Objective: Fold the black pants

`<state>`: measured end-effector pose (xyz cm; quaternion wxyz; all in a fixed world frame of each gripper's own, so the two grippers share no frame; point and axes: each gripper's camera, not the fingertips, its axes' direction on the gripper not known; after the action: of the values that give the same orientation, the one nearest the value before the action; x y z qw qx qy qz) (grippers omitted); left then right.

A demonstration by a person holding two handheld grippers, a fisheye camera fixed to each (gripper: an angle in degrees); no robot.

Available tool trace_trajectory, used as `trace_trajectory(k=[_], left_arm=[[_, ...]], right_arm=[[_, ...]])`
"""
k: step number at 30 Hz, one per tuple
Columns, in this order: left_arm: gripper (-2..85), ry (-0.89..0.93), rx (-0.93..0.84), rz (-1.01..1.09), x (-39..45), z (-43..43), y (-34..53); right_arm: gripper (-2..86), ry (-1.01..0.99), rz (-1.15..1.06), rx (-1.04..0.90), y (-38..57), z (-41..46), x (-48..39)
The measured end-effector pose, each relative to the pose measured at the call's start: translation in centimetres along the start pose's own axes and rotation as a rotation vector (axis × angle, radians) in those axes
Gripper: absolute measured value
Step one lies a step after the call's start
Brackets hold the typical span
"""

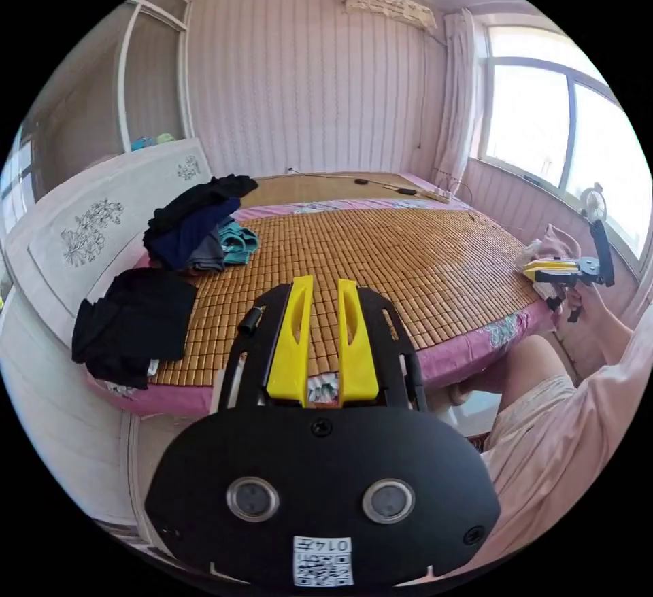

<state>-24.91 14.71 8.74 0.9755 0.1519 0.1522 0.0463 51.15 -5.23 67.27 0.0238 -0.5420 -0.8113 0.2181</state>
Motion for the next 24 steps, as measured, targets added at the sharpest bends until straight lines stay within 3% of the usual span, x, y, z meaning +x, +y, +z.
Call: trace_trajectory(k=[5, 11, 18, 24], left_arm=[[6.5, -0.131, 0.017, -0.228, -10.4, -6.5, 5.0], [6.5, -0.189, 0.011, -0.426, -21.6, -11.2, 7.8], [7.9, -0.298, 0.062, -0.461, -33.7, -13.3, 2.7], [13.2, -0.267, -0.025, -0.568, -43.6, -10.6, -1.4]], right_arm=[[8.1, -0.222, -0.416, -0.004, -16.5, 1.4, -12.8], [9.2, -0.356, -0.679, -0.128, -29.1, 4.5, -25.3], [13.0, -0.327, -0.724, -0.200, -40.2, 8.7, -33.8], [18.6, -0.280, -0.646, -0.258, -49.1, 14.1, -39.6]])
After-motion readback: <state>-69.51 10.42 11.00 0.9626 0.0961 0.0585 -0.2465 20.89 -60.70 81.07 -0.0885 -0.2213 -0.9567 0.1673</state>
